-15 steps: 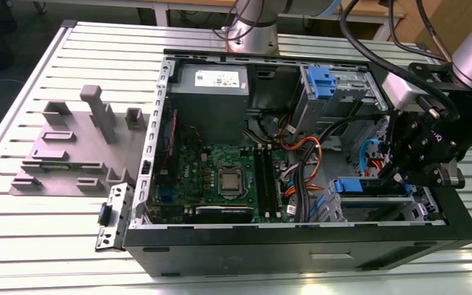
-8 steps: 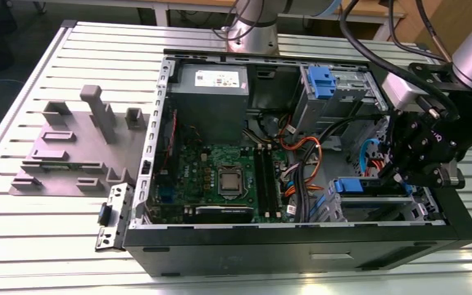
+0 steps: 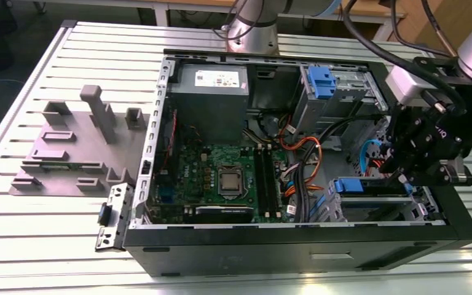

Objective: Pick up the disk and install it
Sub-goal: 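Insert the first disk wire, then insert the second disk wire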

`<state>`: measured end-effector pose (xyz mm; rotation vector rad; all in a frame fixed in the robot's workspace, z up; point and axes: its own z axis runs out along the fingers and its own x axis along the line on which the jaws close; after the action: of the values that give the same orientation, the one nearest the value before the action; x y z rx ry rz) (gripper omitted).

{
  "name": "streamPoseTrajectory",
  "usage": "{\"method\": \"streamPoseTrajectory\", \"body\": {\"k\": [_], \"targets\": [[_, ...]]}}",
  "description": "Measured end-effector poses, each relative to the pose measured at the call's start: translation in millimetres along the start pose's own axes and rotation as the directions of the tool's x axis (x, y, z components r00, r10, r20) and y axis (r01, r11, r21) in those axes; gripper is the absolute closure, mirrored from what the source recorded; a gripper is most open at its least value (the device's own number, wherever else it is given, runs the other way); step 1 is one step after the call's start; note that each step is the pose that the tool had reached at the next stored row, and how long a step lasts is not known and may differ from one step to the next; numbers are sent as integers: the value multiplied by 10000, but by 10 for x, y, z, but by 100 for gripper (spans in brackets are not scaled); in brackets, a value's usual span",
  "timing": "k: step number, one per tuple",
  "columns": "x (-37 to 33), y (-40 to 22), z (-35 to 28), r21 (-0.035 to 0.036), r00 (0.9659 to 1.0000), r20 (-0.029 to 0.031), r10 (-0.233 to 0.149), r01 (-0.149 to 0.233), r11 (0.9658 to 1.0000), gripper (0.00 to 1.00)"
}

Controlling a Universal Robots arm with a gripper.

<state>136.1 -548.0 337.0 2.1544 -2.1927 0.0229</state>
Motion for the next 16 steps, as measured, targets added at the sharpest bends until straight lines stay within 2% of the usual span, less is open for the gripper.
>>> {"method": "streamPoseTrajectory", "body": {"k": [3,4,5,7,12,14,16], "targets": [[2,2,-38,-5,10000,0,0,0,10000,71],[2,2,-38,-6,10000,2,0,0,10000,77],[2,1,-37,-6,10000,4,-1,1,10000,77],[3,1,-40,-6,10000,0,0,0,10000,89],[3,2,-43,-6,10000,0,0,0,10000,89],[4,3,-72,-7,10000,0,-1,1,10000,89],[4,4,-73,-7,10000,-1,-2,2,10000,89]]}}
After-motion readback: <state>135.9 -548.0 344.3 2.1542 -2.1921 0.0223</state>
